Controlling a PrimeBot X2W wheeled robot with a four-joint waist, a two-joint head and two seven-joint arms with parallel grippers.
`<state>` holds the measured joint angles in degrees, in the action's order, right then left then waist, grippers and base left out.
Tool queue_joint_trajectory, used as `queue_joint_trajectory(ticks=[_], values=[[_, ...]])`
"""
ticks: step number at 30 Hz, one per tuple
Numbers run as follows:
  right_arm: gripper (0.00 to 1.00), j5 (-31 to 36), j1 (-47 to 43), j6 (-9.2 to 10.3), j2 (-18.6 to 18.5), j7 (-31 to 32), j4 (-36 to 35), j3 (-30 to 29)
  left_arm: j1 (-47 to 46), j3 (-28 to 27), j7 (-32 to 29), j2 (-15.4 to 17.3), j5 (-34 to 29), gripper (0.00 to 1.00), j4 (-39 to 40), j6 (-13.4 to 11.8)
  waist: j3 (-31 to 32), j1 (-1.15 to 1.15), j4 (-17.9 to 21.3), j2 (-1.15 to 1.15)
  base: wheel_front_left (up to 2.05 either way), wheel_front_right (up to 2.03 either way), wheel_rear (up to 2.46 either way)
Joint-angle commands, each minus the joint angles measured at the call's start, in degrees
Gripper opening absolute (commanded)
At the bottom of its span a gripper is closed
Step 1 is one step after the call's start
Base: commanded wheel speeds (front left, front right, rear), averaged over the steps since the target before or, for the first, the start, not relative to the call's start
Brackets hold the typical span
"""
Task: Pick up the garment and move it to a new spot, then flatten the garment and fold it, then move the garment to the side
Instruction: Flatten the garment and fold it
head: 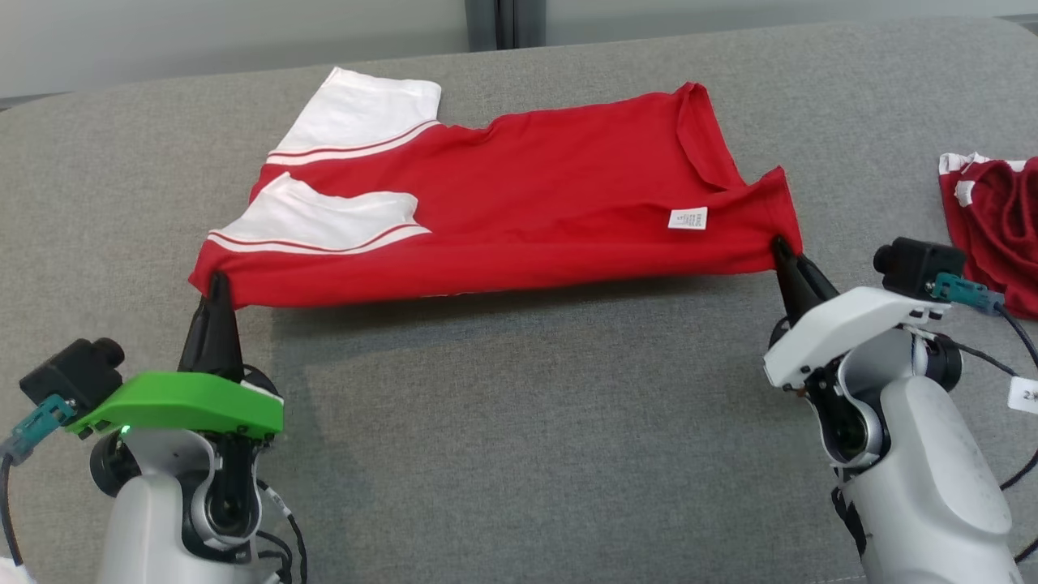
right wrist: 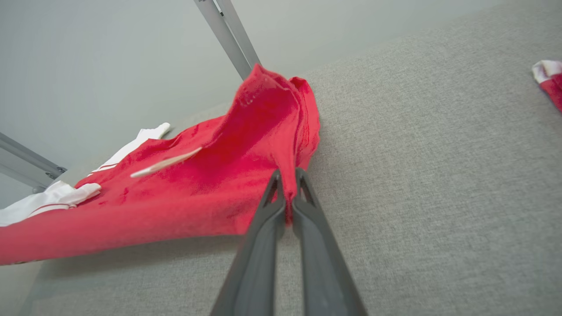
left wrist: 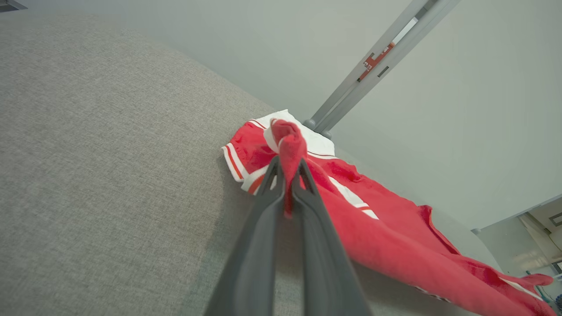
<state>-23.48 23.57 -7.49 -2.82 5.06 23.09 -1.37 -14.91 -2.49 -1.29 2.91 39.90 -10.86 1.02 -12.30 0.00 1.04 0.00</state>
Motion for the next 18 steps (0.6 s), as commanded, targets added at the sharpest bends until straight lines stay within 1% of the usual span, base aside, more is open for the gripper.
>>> queue_joint_trajectory(ticks=[1, 5, 9, 10, 14, 17, 18], values=[[0.00, 0.1, -2.4, 0.00, -0.1, 0.8, -1.3, -0.5, 2.3, 0.3, -0.1, 0.1, 0.2, 0.00, 0.9, 0.0, 0.8, 0.00, -0.3, 0.00, 0.00, 0.00, 0.00], [0.00, -1.6, -9.0, 0.00, -0.1, 4.8, -8.1, -0.8, 8.6, 1.7, -0.8, 0.1, 0.9, 0.00, 5.1, -0.9, 1.4, 0.00, -1.0, 0.00, 0.00, 0.00, 0.00], [0.00, -2.2, -16.1, 0.00, -0.2, 7.1, -13.9, -1.7, 15.6, 3.7, -0.8, 0.1, 2.5, 0.00, 7.2, -2.1, 1.7, 0.00, -1.8, 0.00, 0.00, 0.00, 0.00], [0.00, -2.4, -19.0, 0.00, -0.2, 7.9, -16.0, -2.3, 18.2, 4.5, -0.4, 0.1, 3.6, 0.00, 7.5, -2.9, 1.8, 0.00, -2.0, 0.00, 0.00, 0.00, 0.00], [0.00, -3.0, -23.5, 0.00, -0.2, 8.6, -18.6, -2.8, 21.2, 5.9, 0.9, 0.1, 4.1, 0.00, 7.5, -4.3, 1.6, 0.00, -2.3, 0.00, 0.00, 0.00, 0.00], [0.00, -3.2, -25.6, 0.00, -0.1, 8.5, -19.3, -2.9, 22.1, 6.6, 1.4, 0.1, 3.8, 0.00, 7.3, -4.7, 1.5, 0.00, -2.2, 0.00, 0.00, 0.00, 0.00], [0.04, -3.2, -26.0, 0.00, -0.2, 8.2, -19.5, -3.0, 22.4, 6.6, 1.6, 0.1, 3.8, 0.00, 7.3, -4.9, 1.4, 0.00, -2.1, 0.00, 0.00, 0.00, 0.00]])
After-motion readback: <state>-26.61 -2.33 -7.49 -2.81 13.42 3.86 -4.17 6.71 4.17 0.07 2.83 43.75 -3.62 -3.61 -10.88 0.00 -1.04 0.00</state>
